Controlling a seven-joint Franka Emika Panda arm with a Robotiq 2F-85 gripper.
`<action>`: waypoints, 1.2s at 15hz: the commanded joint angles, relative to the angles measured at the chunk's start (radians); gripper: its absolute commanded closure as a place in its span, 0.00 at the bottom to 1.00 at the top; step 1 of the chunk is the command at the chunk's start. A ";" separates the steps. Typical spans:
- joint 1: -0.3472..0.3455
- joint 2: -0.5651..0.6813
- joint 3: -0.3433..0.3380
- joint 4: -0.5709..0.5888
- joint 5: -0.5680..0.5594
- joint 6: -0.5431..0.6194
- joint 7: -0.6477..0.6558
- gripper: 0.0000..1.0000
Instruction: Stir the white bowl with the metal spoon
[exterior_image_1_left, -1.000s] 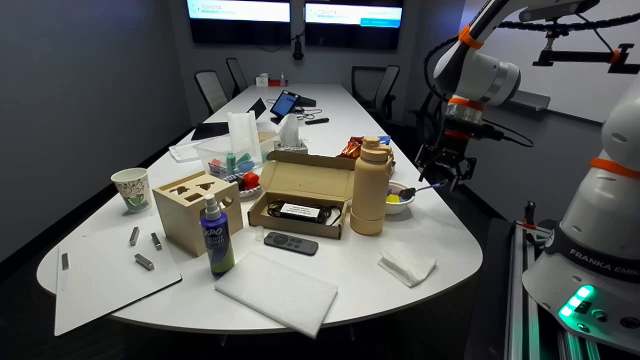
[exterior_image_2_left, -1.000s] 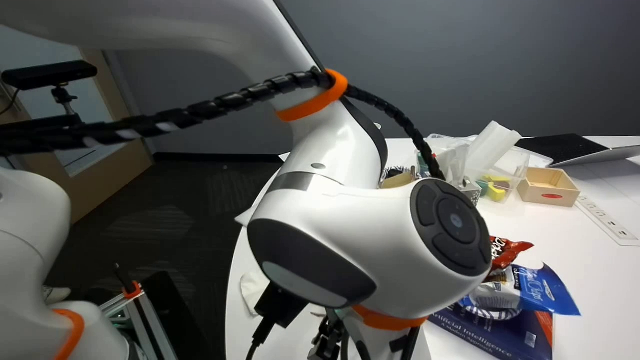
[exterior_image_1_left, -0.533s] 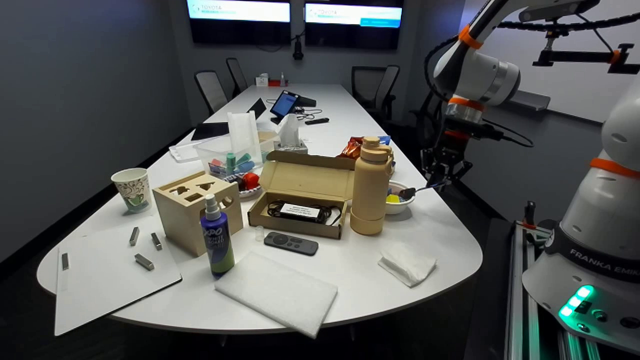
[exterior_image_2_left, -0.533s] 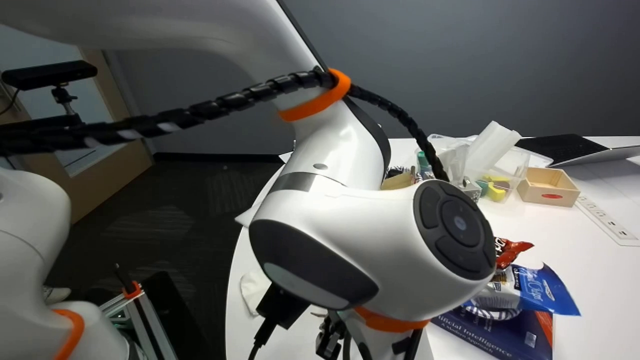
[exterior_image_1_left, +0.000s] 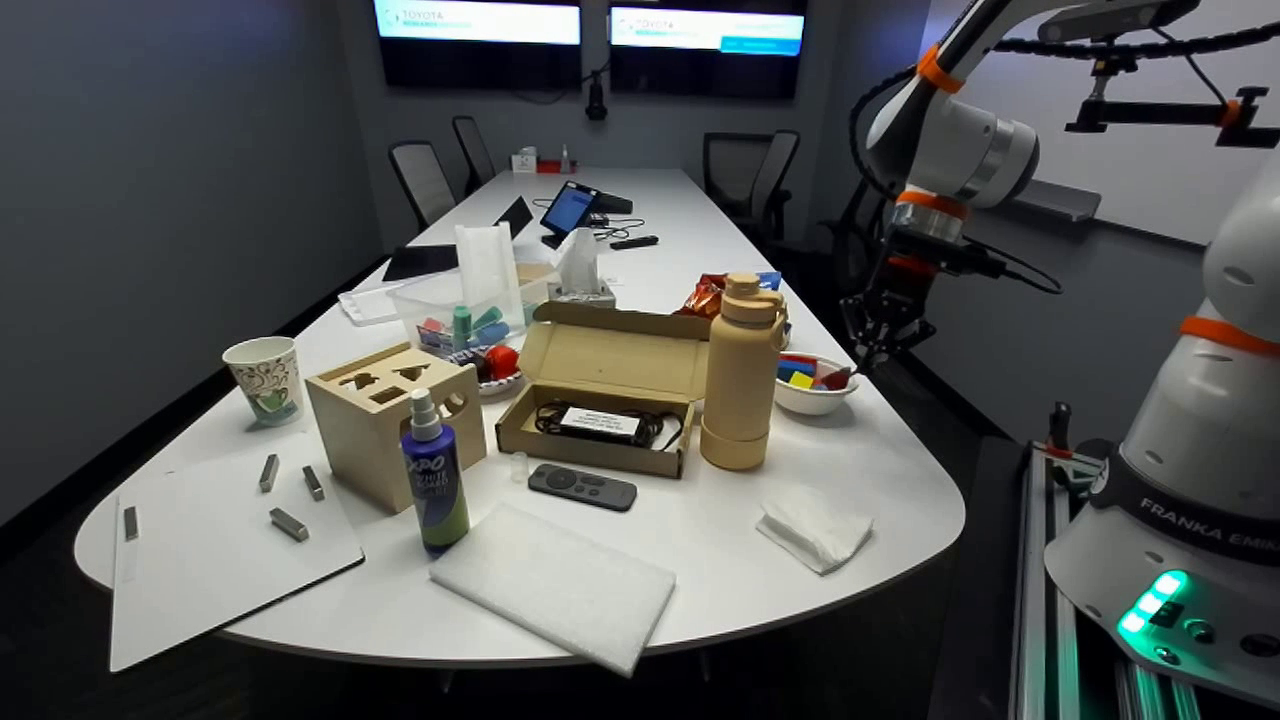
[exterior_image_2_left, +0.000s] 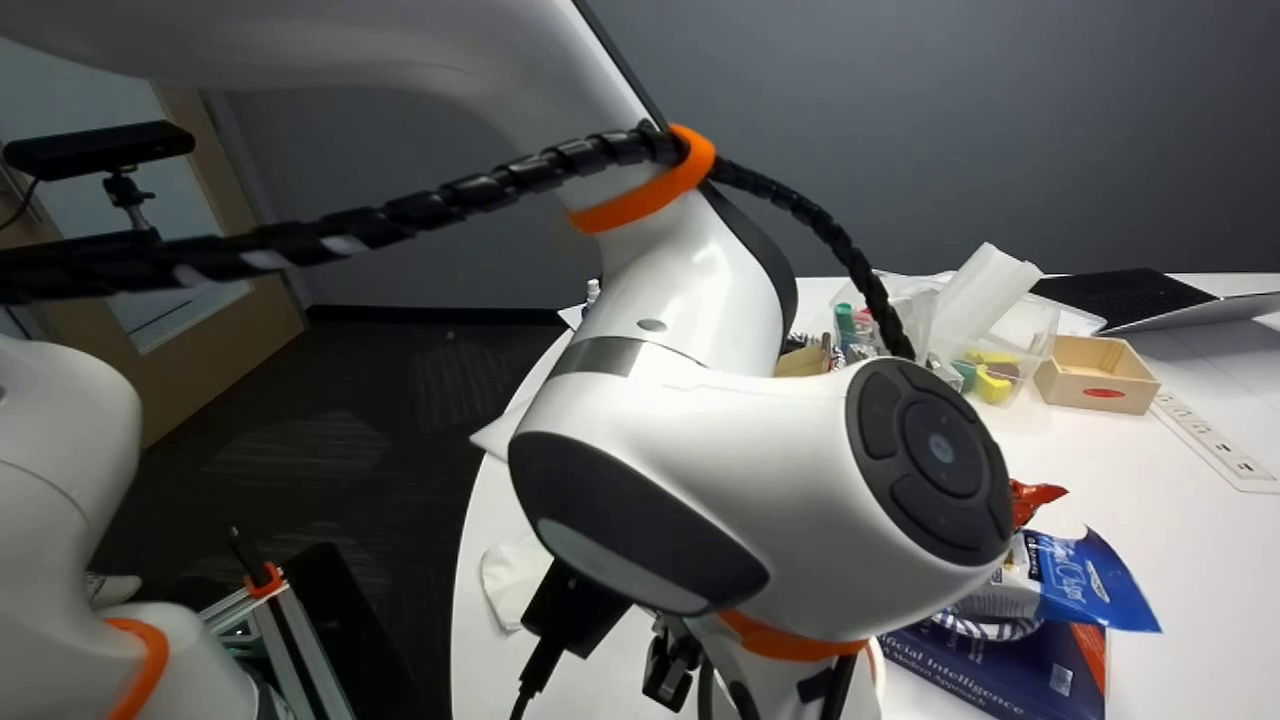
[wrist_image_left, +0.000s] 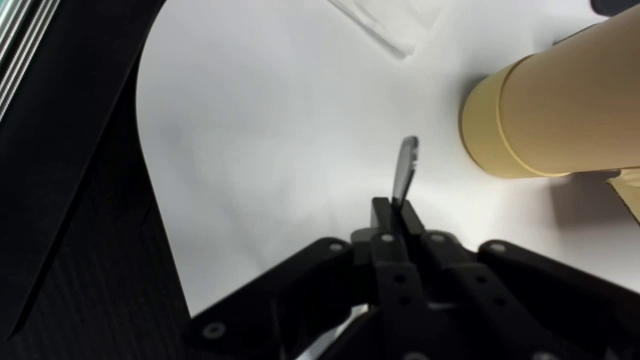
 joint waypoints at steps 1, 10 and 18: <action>0.012 0.012 -0.014 0.031 0.048 -0.035 -0.030 1.00; 0.025 -0.001 -0.001 0.135 0.025 -0.157 0.004 0.99; 0.045 0.117 0.022 0.265 0.024 -0.336 0.048 0.99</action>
